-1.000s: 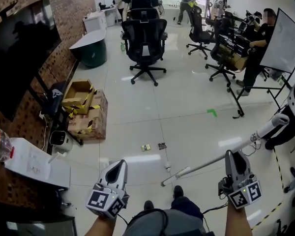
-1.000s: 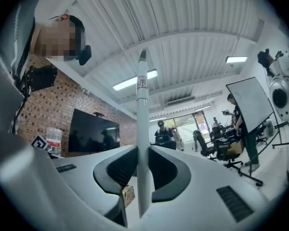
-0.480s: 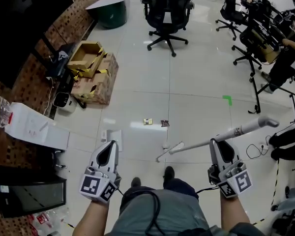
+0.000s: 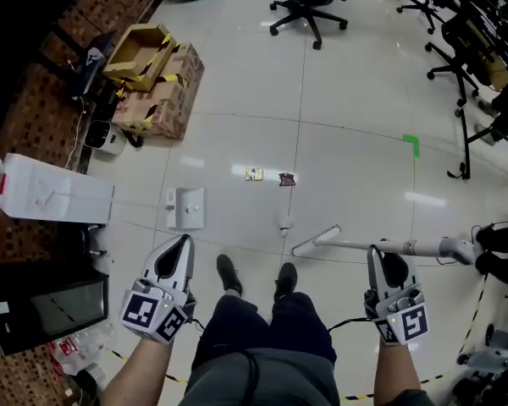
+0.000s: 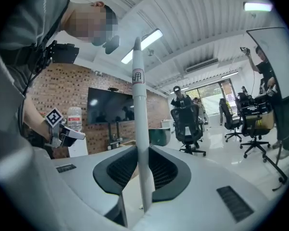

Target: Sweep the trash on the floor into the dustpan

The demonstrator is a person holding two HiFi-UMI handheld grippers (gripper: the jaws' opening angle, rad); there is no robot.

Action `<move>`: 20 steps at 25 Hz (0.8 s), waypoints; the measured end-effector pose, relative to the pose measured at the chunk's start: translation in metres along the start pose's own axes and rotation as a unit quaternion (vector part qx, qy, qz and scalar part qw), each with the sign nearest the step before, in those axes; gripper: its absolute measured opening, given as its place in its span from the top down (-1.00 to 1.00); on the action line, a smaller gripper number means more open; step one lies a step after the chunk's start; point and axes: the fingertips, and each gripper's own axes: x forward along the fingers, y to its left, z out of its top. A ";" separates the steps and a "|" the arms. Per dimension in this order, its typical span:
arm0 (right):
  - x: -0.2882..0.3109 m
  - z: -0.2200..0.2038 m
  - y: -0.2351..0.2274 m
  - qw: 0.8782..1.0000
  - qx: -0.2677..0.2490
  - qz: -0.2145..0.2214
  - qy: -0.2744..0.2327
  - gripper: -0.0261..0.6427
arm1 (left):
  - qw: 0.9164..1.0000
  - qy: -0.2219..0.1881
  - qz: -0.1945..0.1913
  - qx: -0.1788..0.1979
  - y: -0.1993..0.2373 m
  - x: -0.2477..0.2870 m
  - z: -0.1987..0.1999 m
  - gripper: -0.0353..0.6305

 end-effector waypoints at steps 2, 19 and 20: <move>0.004 -0.034 -0.023 1.000 0.012 -0.022 0.000 0.63 | 1.000 0.027 0.002 0.000 0.011 0.024 -0.030 0.88; 0.010 -0.194 -0.080 0.992 -0.031 0.069 0.096 0.63 | 0.998 0.067 0.005 -0.012 -0.005 0.134 -0.130 0.87; 0.014 -0.199 -0.076 0.990 -0.034 0.082 0.106 0.63 | 0.998 0.068 0.004 -0.013 -0.006 0.132 -0.130 0.87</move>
